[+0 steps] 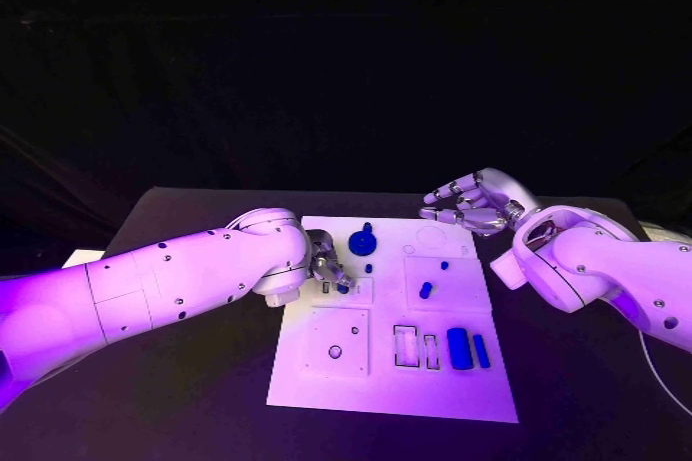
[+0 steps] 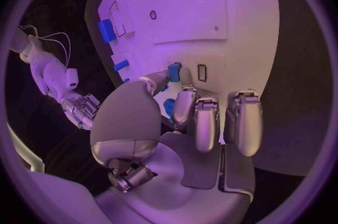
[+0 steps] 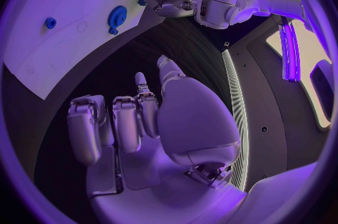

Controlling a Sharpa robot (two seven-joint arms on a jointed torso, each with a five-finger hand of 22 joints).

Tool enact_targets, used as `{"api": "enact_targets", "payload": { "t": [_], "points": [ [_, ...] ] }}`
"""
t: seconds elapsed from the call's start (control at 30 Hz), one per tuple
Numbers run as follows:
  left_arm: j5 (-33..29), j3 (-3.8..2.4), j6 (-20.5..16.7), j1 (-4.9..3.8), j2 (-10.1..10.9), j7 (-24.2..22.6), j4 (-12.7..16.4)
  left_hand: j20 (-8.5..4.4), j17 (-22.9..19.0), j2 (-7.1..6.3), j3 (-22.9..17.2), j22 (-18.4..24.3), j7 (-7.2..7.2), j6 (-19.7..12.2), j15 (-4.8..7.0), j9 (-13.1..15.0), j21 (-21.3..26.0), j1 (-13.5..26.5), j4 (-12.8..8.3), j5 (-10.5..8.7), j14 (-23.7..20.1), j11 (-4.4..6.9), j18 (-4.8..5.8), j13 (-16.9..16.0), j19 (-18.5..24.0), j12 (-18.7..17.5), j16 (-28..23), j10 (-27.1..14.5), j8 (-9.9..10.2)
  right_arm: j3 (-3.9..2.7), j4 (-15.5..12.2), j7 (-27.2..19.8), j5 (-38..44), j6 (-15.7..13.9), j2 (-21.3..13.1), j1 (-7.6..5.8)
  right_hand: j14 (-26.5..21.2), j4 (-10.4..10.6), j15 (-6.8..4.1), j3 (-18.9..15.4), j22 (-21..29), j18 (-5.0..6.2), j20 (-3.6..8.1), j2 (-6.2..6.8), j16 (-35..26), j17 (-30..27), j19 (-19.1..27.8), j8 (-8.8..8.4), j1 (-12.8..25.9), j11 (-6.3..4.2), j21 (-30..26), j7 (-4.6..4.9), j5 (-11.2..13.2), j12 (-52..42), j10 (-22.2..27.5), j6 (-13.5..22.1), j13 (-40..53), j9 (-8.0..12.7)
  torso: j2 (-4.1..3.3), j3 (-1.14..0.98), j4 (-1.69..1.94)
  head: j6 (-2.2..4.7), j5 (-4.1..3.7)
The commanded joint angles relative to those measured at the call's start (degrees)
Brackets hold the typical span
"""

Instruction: Assemble the parts on the task board

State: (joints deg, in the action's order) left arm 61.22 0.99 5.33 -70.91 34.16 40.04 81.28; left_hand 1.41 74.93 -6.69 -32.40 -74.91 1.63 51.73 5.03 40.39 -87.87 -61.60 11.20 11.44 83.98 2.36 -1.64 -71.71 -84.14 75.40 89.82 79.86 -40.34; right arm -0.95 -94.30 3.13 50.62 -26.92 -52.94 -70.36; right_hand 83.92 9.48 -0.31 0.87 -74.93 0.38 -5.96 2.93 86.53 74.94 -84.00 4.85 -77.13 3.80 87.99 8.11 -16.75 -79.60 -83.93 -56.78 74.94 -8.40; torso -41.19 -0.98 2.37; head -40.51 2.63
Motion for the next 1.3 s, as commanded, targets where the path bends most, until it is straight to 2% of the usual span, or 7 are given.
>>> {"api": "enact_targets", "payload": {
  "t": [0.03, 0.63, 1.3],
  "points": [
    [-1.01, 0.28, 2.66, 0.37, -0.41, 2.96, -0.23, -0.43, 15.07, 0.00, 0.33, -12.00, -0.16, 0.42, 0.46, -0.07, -0.28, 0.49, 0.00, -0.18, 6.02, 0.01, 0.88, -0.13, -4.32, 0.31, 0.18, 0.36, 0.26, 0.00, -0.20, -0.25, 0.19, 0.47, -0.05, 0.03, 4.63, 0.03, -0.44, -0.34, -10.73, 0.82, 0.32, -0.33, -0.38, 8.88, -2.56, 0.12, 0.06, -0.51, -0.39, 0.07, -0.21, 0.36, -0.97, -0.48, 8.71, -0.07, 0.01, 0.01, 0.02, -0.05, -0.04],
    [-1.59, 0.27, 3.90, 0.29, -1.73, 3.04, -2.34, -0.67, 15.07, 1.10, 1.55, -12.90, -0.53, 1.70, 0.69, -0.25, -0.80, 2.18, 1.11, -0.12, 6.02, 0.33, 1.09, -1.39, -4.78, 1.34, 0.18, 1.32, 0.37, 0.00, -0.77, -0.26, 0.00, 0.55, -0.21, 0.03, 4.63, 0.03, -0.44, -0.34, -10.73, 0.82, 0.32, -0.33, -0.38, 8.88, -2.56, 0.12, 0.06, -0.51, -0.39, 0.07, -0.21, 0.36, -0.97, -0.48, 8.71, -0.07, -0.07, 0.05, 0.02, -0.06, -0.09],
    [-1.91, 0.28, 5.04, 0.30, -2.07, 3.08, -2.89, -0.85, 15.07, 0.54, 4.40, -13.16, -0.80, 2.93, 0.86, -0.34, -0.94, 4.23, 2.14, -0.27, 6.02, 0.54, 1.15, -2.13, -4.90, 1.85, 0.18, 1.90, 0.44, 0.00, -1.13, -0.26, -0.07, 0.49, -0.54, 0.02, 4.60, 0.02, -0.45, -0.40, -10.68, 0.84, 0.33, -0.31, -0.47, 8.75, -2.52, 0.10, 0.08, -0.51, -0.42, 0.07, -0.24, 0.48, -0.90, -0.46, 8.64, -0.07, -0.02, 0.07, 0.08, -0.34, -0.28]
  ]
}}
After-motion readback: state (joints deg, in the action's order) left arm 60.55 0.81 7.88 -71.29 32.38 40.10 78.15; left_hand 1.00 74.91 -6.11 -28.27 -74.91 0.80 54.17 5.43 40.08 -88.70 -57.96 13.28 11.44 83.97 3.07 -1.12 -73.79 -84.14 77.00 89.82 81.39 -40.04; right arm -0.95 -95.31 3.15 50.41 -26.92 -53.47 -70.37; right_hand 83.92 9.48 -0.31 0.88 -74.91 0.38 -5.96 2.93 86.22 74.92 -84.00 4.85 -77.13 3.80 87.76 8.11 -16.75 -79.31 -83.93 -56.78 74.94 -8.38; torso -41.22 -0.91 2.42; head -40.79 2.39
